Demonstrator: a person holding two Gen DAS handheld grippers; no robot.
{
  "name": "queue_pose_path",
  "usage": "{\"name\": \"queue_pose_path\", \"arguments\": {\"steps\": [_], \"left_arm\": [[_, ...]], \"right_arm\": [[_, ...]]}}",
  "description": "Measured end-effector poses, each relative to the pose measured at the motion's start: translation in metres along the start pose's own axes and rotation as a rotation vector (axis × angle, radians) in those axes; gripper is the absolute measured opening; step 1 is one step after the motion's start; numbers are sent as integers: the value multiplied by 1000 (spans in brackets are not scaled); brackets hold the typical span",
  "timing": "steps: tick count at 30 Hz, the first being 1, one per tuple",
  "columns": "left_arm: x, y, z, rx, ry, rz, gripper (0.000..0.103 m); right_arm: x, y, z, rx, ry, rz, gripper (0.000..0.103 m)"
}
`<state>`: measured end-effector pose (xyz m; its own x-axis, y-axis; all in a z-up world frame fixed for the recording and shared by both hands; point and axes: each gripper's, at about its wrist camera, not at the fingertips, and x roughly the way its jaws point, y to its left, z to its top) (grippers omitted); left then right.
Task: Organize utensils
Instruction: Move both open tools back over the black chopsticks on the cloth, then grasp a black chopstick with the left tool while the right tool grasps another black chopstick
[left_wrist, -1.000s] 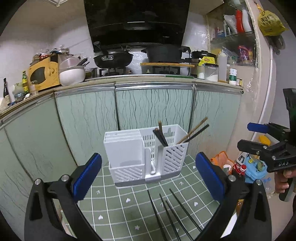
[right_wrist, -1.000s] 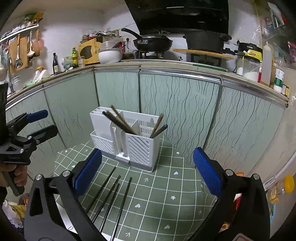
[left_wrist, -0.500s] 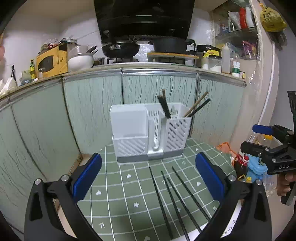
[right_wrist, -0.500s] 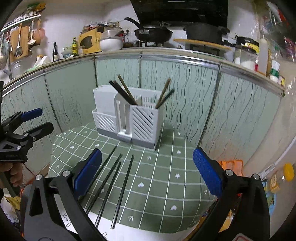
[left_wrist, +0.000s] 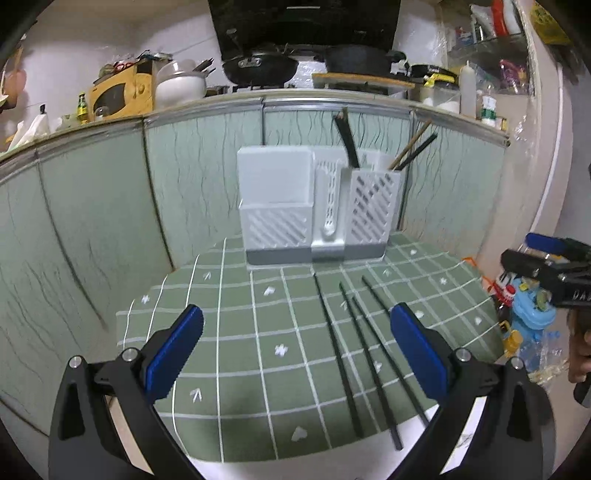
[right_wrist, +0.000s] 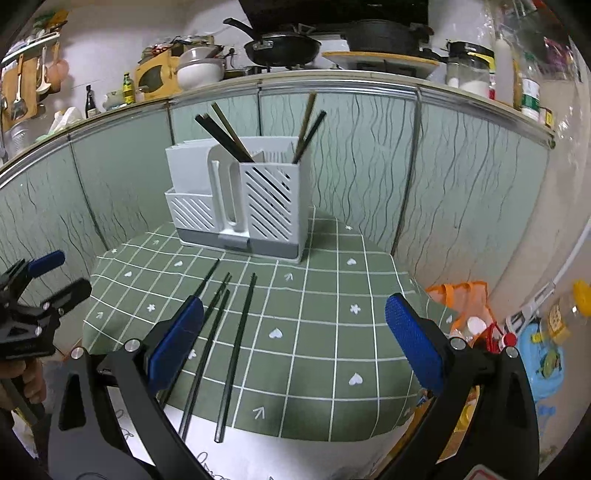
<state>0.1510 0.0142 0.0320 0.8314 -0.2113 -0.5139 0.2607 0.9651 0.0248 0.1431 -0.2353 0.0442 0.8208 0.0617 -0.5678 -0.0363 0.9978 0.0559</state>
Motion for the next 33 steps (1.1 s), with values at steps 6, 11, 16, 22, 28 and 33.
{"name": "queue_pose_path", "arguments": {"steps": [6,11,16,22,28,33], "left_arm": [[7,-3,-31,-4,34,19,99],[12,-5,-52,-16,64,33,99],[15,-12,-69,-1,84,37,99],[18,-18,-81,14,99,36,99],[21,-25,-89,32,117,39,95],[27,-28,-94,29,161,19,81]], "right_arm": [[3,6,-22,-5,7,-12,94],[7,15,-41,-19,27,-10,94],[14,22,-61,-26,66,-5,94],[23,30,-82,-37,110,-5,94],[30,37,-100,-41,152,-2,91],[33,39,-110,-38,179,3,87]]}}
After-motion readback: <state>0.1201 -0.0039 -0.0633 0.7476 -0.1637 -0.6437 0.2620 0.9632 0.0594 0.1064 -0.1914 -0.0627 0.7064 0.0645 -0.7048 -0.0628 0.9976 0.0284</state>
